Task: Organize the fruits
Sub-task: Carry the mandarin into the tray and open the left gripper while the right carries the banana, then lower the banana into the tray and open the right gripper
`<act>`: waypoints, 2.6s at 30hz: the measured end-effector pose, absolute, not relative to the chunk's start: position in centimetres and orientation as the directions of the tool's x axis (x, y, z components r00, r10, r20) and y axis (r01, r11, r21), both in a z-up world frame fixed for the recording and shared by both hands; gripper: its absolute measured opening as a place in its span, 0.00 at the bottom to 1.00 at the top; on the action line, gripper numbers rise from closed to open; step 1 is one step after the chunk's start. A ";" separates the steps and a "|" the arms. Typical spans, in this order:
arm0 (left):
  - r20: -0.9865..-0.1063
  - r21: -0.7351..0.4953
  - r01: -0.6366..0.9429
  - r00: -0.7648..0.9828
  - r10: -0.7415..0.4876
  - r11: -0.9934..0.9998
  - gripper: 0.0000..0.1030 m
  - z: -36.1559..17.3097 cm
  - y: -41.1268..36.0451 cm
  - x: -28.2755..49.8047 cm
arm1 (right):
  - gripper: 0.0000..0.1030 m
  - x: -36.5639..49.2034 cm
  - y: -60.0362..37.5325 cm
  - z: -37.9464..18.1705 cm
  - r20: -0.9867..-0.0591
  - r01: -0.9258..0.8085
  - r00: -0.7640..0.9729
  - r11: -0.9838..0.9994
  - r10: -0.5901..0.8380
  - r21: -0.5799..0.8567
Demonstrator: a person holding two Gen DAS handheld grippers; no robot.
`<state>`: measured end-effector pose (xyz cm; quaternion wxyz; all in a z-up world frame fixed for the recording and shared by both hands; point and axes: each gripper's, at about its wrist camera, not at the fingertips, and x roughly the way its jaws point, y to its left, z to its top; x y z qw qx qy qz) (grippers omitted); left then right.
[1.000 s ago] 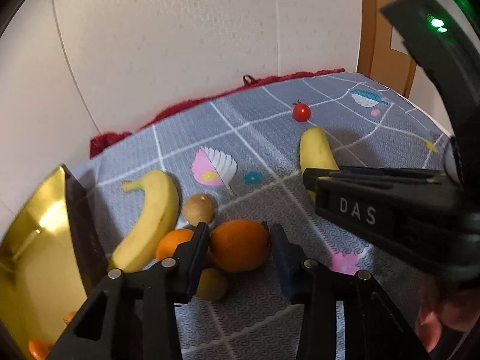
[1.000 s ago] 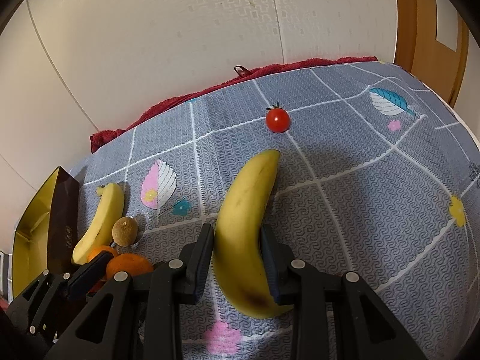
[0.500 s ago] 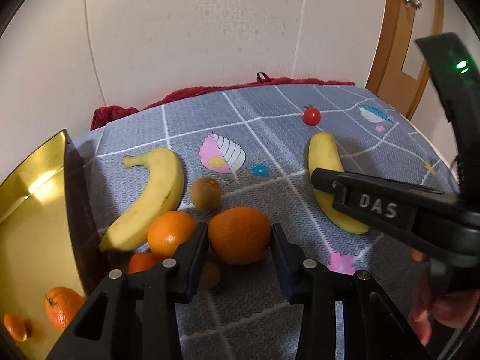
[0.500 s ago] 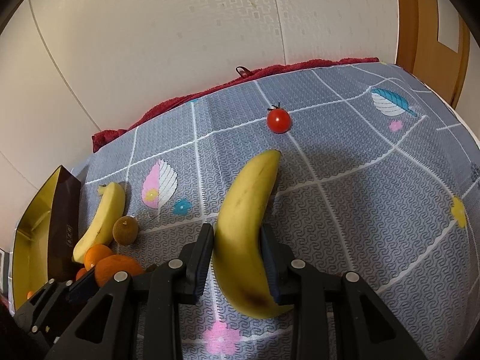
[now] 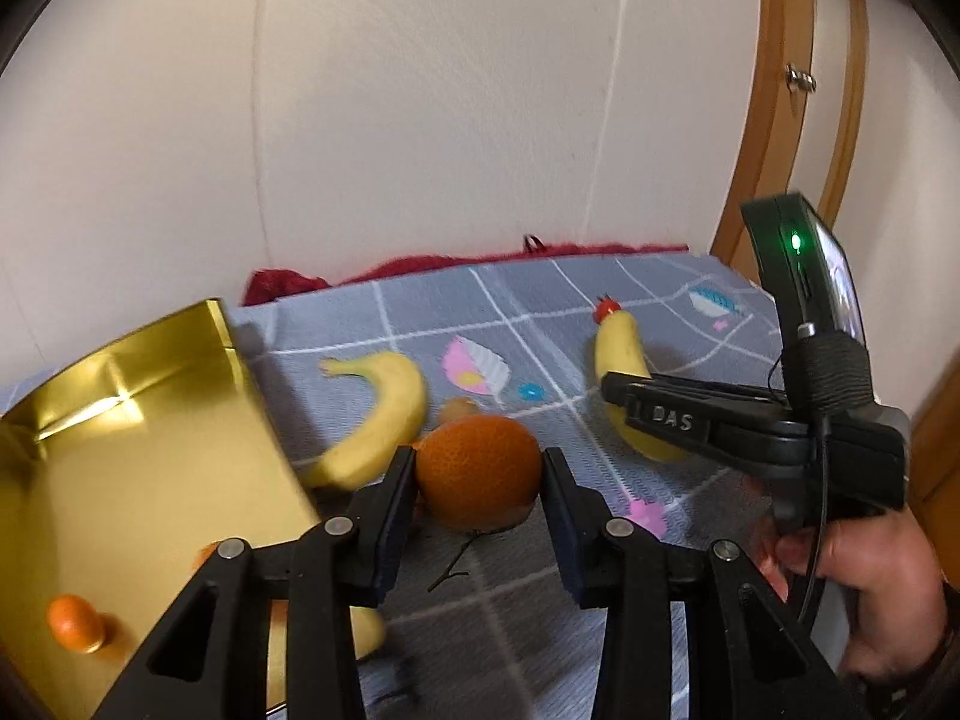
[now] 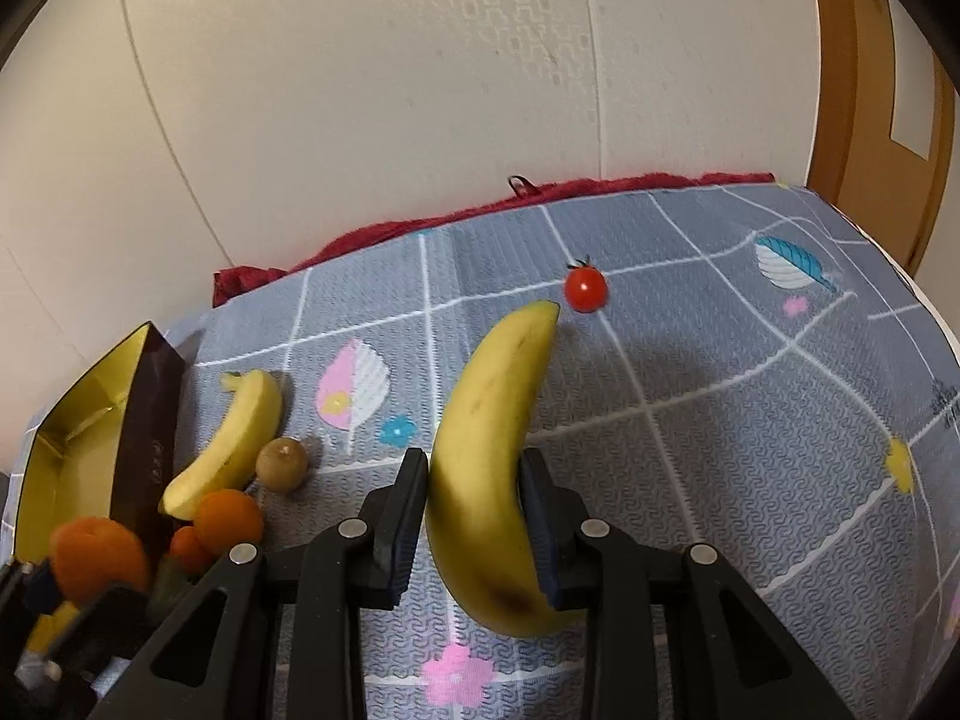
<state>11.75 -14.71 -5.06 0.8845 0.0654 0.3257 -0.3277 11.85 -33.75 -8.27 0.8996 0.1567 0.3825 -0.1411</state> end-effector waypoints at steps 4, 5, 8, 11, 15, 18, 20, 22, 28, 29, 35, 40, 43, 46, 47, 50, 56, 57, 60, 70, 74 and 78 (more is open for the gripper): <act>-0.586 -0.087 0.581 0.627 -0.513 0.809 0.40 -4.6 -11.4 12.0 | 0.31 11.9 -33.6 -8.5 -0.738 0.360 0.669 0.909 -0.094 0.210; -0.580 -0.086 0.566 0.641 -0.504 0.820 0.40 -4.5 -10.5 12.1 | 0.31 11.8 -33.6 -8.3 -0.734 0.357 0.674 0.908 -0.089 0.218; -0.564 -0.074 0.507 0.689 -0.455 0.859 0.40 -4.6 -7.6 12.7 | 0.31 11.7 -33.1 -7.9 -0.712 0.337 0.696 0.916 -0.088 0.216; -0.554 -0.079 0.456 0.719 -0.420 0.886 0.40 -5.1 -5.2 13.3 | 0.31 11.6 -32.3 -7.4 -0.690 0.304 0.719 0.929 -0.078 0.211; -0.563 -0.114 0.396 0.730 -0.388 0.911 0.41 -6.1 -2.3 14.2 | 0.31 11.4 -31.3 -6.7 -0.657 0.246 0.753 0.940 -0.034 0.234; -0.601 -0.122 0.355 0.716 -0.353 0.927 0.41 -7.0 -1.3 15.0 | 0.31 11.4 -30.1 -6.4 -0.646 0.213 0.763 0.952 -0.020 0.222; -0.615 -0.129 0.339 0.710 -0.344 0.932 0.41 -7.3 -0.9 15.3 | 0.31 11.5 -29.4 -6.1 -0.638 0.194 0.770 0.957 -0.013 0.215; -0.615 -0.126 0.325 0.715 -0.331 0.937 0.41 -7.4 -0.4 15.4 | 0.31 11.6 -28.7 -5.9 -0.629 0.171 0.777 0.960 0.006 0.220; -0.643 -0.120 0.274 0.710 -0.285 0.954 0.41 -8.0 0.3 16.1 | 0.31 11.7 -26.2 -5.0 -0.587 0.079 0.806 0.971 0.070 0.225; -0.648 -0.121 0.268 0.708 -0.281 0.956 0.41 -8.1 0.2 16.3 | 0.31 11.7 -25.8 -4.9 -0.581 0.058 0.809 0.972 0.086 0.226; -0.652 -0.072 0.261 0.718 -0.244 0.963 0.41 -8.6 0.1 16.2 | 0.31 11.7 -22.6 -4.4 -0.544 -0.089 0.814 0.969 0.203 0.229; -0.666 -0.065 0.253 0.709 -0.230 0.965 0.41 -8.8 0.2 16.6 | 0.31 12.2 -20.1 -4.3 -0.536 -0.156 0.803 0.959 0.262 0.236; -0.673 -0.056 0.246 0.706 -0.219 0.968 0.41 -9.0 0.3 16.8 | 0.31 12.7 -19.0 -4.5 -0.542 -0.178 0.791 0.954 0.286 0.243; -0.677 -0.039 0.233 0.709 -0.197 0.972 0.41 -9.1 0.6 16.8 | 0.31 13.0 -18.0 -4.6 -0.543 -0.201 0.785 0.952 0.297 0.230; -0.681 -0.036 0.228 0.707 -0.190 0.973 0.41 -9.2 0.7 16.9 | 0.31 13.1 -17.8 -4.6 -0.542 -0.211 0.783 0.950 0.305 0.230; -0.698 -0.034 0.212 0.695 -0.175 0.977 0.41 -9.6 1.1 17.2 | 0.31 13.0 -17.3 -4.5 -0.529 -0.237 0.781 0.941 0.333 0.243; -0.712 -0.021 0.197 0.685 -0.154 0.980 0.41 -10.0 1.2 17.3 | 0.31 13.6 -15.5 -5.1 -0.527 -0.294 0.754 0.919 0.391 0.262; -0.715 -0.022 0.195 0.683 -0.152 0.981 0.41 -10.1 1.2 17.4 | 0.31 13.7 -15.1 -5.3 -0.532 -0.303 0.747 0.917 0.398 0.261; -0.717 -0.020 0.184 0.683 -0.142 0.983 0.42 -10.3 1.4 17.5 | 0.31 14.0 -13.8 -5.8 -0.550 -0.326 0.730 0.914 0.405 0.240; -0.624 -0.133 0.075 0.769 -0.142 0.988 0.63 -8.4 4.7 16.6 | 0.13 14.4 -12.8 -5.7 -0.534 -0.341 0.738 0.911 0.413 0.233; -0.584 -0.201 0.023 0.799 -0.139 0.979 0.71 -7.6 6.5 16.5 | 0.15 14.8 -13.6 -6.1 -0.557 -0.309 0.727 0.916 0.401 0.256; -0.595 -0.207 0.019 0.792 -0.141 0.978 0.77 -7.6 6.4 16.7 | 0.16 15.0 -14.6 -6.3 -0.570 -0.277 0.722 0.919 0.391 0.280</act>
